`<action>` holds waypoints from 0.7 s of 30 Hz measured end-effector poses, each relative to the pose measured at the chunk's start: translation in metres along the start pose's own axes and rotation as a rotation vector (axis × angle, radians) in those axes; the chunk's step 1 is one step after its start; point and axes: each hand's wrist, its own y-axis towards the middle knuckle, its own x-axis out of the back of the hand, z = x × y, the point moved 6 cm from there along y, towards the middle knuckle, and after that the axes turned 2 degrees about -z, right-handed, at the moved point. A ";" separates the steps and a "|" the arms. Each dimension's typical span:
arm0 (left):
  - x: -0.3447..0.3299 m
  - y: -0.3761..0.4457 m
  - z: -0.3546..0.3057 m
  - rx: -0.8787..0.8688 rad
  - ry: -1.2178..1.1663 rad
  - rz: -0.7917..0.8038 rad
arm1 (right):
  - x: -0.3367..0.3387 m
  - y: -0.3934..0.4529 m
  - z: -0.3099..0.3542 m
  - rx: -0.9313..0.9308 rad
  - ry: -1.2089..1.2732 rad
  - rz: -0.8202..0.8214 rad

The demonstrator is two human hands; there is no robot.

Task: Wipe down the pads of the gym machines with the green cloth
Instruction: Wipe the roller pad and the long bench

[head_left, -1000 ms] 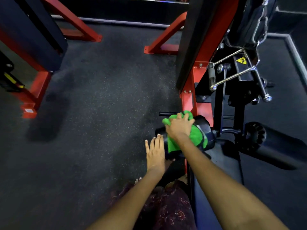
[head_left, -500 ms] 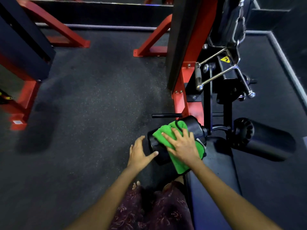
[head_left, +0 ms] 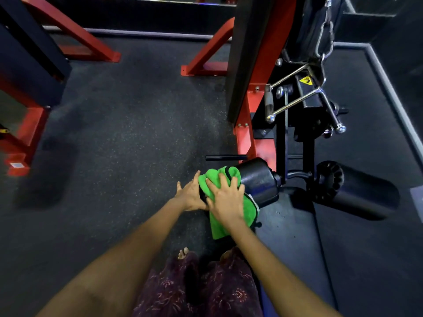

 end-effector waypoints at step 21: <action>-0.010 -0.006 0.007 -0.070 -0.083 0.003 | -0.016 -0.018 -0.011 -0.071 -0.039 -0.023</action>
